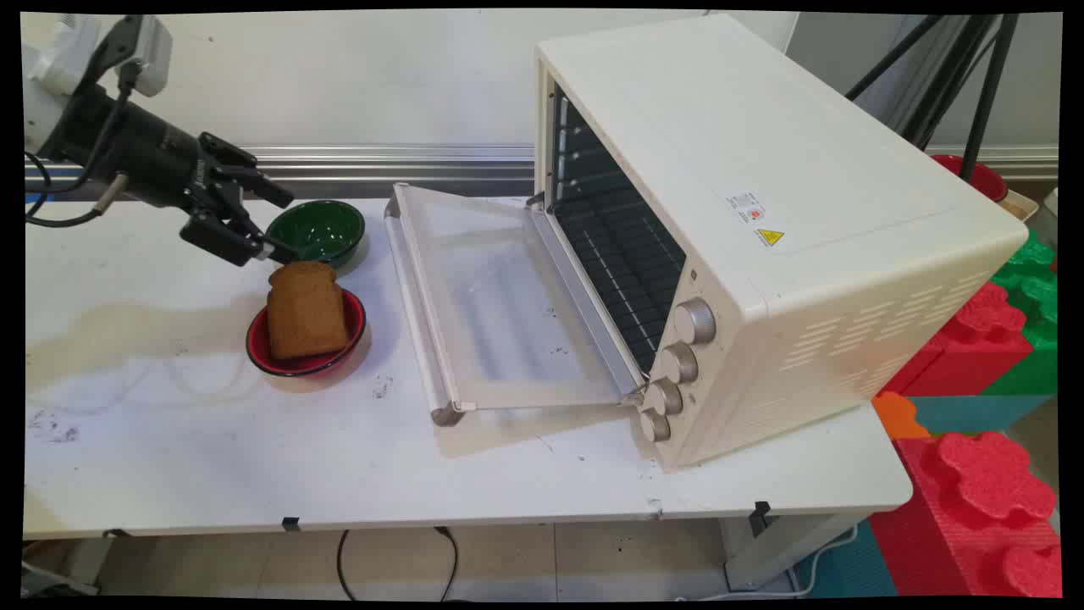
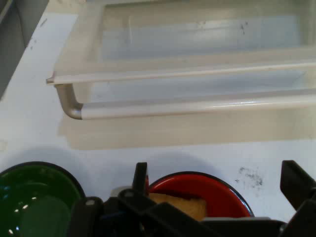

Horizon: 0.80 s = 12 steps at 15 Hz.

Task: Close the oven

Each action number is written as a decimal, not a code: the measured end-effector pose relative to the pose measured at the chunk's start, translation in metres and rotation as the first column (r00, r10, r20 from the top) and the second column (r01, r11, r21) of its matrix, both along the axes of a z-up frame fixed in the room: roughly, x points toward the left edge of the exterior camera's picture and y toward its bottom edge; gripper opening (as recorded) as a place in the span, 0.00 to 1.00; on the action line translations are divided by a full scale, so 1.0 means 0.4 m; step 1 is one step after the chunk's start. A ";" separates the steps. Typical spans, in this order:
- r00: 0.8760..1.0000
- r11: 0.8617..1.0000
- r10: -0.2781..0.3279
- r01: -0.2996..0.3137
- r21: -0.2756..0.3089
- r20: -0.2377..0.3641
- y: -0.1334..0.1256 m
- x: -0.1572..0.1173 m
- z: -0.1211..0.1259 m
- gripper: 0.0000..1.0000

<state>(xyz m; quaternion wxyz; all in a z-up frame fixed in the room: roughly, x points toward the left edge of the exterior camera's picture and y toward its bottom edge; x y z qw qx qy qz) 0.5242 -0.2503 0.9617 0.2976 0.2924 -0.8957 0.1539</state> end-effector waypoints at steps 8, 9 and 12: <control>1.000 0.998 -0.007 0.007 0.056 0.002 -0.034 -0.045 -0.078 1.00; 1.000 0.998 -0.013 0.012 0.061 0.005 -0.041 -0.054 -0.096 1.00; 1.000 0.997 -0.027 0.027 0.071 0.009 -0.062 -0.083 -0.149 1.00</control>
